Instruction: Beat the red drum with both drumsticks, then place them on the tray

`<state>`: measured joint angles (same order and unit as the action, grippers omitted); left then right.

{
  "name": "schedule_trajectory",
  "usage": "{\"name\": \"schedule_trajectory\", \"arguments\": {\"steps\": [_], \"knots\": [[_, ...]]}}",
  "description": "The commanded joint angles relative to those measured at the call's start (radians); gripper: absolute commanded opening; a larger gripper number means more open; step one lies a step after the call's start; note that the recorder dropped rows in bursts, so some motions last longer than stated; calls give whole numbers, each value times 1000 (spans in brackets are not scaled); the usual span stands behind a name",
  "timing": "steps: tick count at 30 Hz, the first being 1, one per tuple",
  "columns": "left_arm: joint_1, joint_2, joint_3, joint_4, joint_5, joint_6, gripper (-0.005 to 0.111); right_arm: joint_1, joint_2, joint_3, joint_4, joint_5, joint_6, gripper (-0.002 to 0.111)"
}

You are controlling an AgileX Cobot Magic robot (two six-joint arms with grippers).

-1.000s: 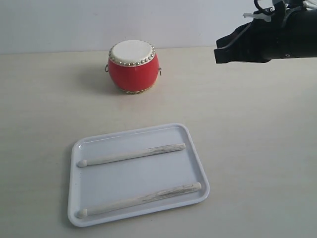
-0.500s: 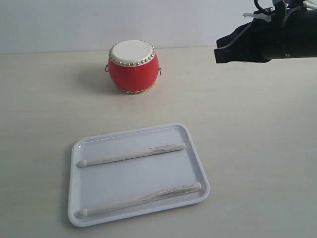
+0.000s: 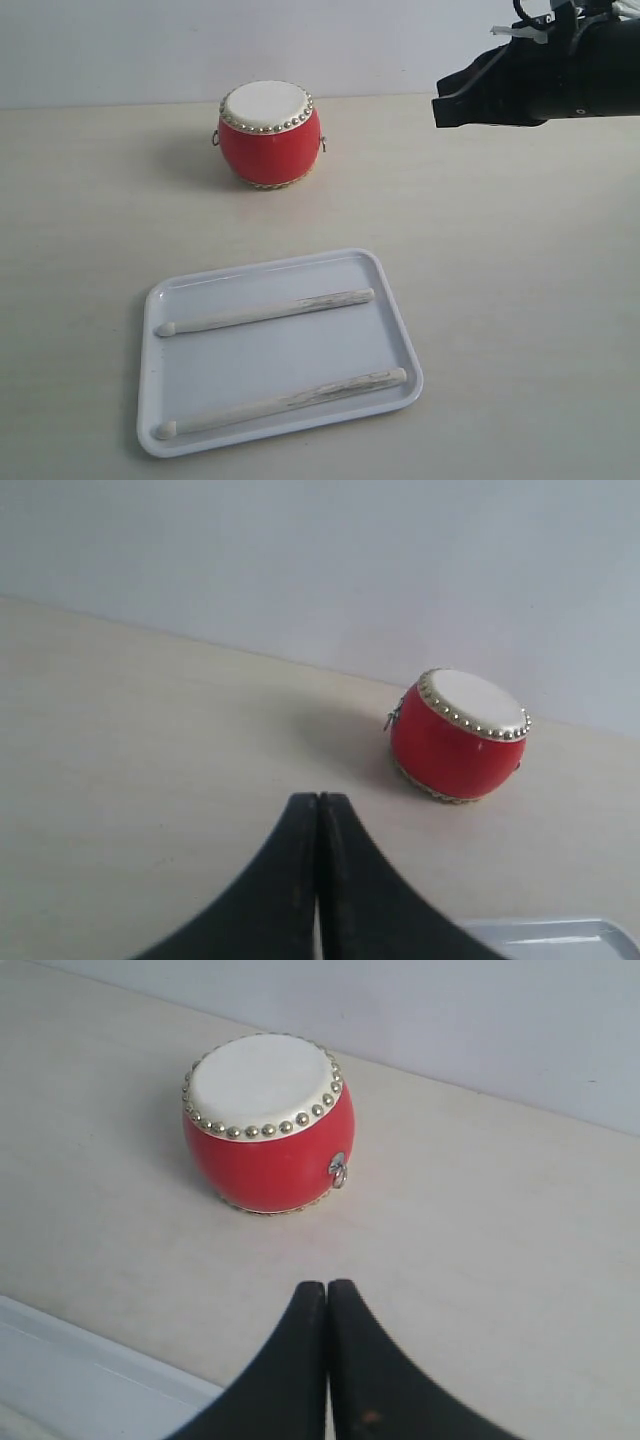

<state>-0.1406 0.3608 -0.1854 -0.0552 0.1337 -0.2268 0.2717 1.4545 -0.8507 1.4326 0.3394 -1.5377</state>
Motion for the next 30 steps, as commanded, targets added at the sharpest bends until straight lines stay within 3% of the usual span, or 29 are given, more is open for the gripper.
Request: {"name": "schedule_trajectory", "arguments": {"steps": [1, 9, 20, 30], "knots": [[3, -30, 29, 121, 33, -104, 0, -6, -8, 6, 6, -2, -1, 0], [10, -169, 98, 231, 95, -118, 0, -6, -8, 6, 6, -2, -1, 0], [156, -361, 185, 233, 171, -115, 0, -6, -8, 6, 6, -2, -1, 0], [161, -361, 185, 231, 223, -114, 0, -6, -8, 6, 6, -1, -1, 0]]}}
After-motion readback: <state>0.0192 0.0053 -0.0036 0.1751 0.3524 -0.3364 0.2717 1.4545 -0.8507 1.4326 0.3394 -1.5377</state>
